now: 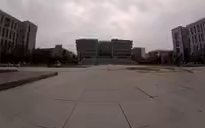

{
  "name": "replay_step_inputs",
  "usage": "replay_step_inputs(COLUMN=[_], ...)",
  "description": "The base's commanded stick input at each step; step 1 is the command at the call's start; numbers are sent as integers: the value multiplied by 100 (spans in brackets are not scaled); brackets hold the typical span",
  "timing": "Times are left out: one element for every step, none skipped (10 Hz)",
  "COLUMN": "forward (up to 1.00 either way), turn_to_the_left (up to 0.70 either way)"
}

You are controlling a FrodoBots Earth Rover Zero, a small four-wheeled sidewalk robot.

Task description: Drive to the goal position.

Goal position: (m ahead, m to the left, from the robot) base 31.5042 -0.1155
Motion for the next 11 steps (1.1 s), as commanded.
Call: replay_step_inputs(forward=[100, 100, 100, 100, 100, 100, 100, 100, 100, 100, 100], turn_to_the_left=[0, 0, 0, 0, 0, 0, 0, 0, 0, 0, 0])
